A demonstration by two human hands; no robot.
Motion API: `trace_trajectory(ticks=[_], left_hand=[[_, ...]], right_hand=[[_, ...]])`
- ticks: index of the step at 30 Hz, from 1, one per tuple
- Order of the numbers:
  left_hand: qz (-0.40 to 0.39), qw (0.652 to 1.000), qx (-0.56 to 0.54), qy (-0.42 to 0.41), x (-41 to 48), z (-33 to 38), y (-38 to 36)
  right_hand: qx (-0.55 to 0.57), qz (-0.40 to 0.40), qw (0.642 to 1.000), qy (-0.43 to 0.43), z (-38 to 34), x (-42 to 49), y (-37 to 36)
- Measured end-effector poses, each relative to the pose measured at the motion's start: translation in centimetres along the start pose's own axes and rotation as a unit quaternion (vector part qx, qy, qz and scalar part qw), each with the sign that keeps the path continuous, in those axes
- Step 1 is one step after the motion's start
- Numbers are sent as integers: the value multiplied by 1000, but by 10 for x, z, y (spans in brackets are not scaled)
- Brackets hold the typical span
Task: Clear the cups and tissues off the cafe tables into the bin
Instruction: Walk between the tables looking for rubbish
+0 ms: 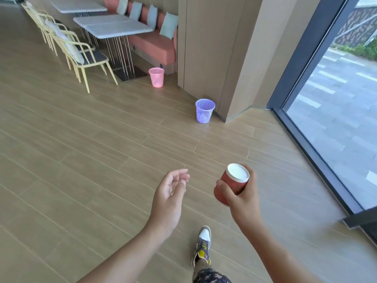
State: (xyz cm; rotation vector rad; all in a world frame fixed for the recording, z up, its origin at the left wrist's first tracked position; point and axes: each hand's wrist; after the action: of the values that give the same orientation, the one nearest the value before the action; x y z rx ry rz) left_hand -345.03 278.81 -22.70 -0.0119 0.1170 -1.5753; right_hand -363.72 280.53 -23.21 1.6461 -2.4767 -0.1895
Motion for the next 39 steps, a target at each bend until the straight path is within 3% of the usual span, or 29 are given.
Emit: trace_trajectory(ticks=[8, 20, 39], left_hand=[[14, 1000, 26, 6, 174, -10, -34], [37, 999, 11, 0, 417, 24, -94], [-35, 999, 17, -16, 819, 39, -64]], right_hand=[[12, -9, 1000, -21, 31, 172, -43], [-15, -23, 999, -21, 12, 435, -73], [3, 57, 998, -1, 11, 774, -238]])
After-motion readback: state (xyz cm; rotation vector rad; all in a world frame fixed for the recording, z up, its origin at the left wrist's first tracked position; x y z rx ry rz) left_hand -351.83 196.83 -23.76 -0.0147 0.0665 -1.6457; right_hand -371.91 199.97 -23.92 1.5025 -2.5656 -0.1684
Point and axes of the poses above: each hand's wrist, its own x-axis towards the middle knuckle, its own y-axis out of the back of the hand, z = x × y, and after that the axes turned 1 degree about -z, right-handed
